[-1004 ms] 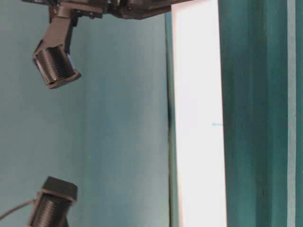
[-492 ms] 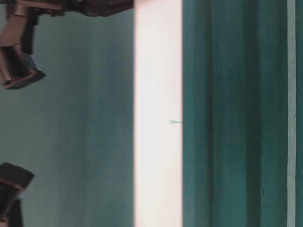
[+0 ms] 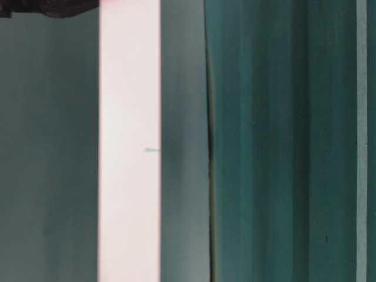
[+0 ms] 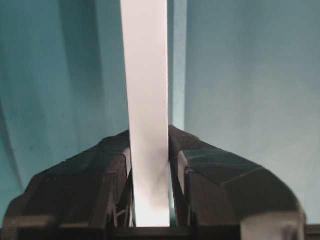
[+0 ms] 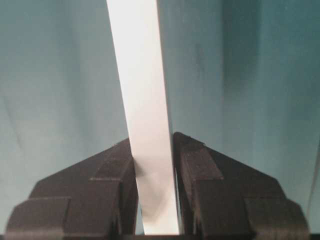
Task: Lift a wooden board with both hands.
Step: 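Lift the board with both grippers and move it away from the front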
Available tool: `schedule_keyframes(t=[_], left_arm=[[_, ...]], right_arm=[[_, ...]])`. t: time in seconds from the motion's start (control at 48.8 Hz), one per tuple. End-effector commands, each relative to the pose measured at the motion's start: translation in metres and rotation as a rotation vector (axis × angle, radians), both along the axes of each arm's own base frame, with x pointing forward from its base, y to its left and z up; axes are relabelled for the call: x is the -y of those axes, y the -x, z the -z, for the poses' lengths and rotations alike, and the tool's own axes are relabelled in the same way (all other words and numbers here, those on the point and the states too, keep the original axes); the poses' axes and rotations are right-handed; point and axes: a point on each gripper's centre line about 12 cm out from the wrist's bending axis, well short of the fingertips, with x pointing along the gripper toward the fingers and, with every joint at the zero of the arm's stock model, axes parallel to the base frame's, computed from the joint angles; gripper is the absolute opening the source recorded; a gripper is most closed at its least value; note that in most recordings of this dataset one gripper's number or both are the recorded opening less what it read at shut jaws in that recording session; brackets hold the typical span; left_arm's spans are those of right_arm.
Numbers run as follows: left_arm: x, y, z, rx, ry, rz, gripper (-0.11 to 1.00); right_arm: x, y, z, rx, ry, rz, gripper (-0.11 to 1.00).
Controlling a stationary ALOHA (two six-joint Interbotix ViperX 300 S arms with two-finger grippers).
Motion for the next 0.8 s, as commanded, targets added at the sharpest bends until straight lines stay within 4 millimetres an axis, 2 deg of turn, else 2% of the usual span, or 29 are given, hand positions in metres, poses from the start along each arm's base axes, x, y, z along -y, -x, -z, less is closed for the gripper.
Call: schedule_keyframes(t=[0.0,0.205,0.594,0.779], left_arm=[[-0.001,-0.001,-0.031,0.064,-0.009,0.01,0.18],[-0.004,-0.001,-0.055,0.062,-0.015,0.013,0.17],[-0.008,0.002,-0.088,0.068,-0.02,-0.001,0.17],[-0.009,0.002,-0.104,0.081,-0.022,0.003,0.18]], right_arm=[[0.001,-0.002,-0.019,0.031,-0.002,0.006,0.22],[0.003,0.002,-0.04,0.007,-0.005,0.014,0.22],[0.01,0.004,-0.084,0.032,0.003,0.025,0.22],[0.011,0.006,-0.093,0.025,0.017,0.026,0.22]])
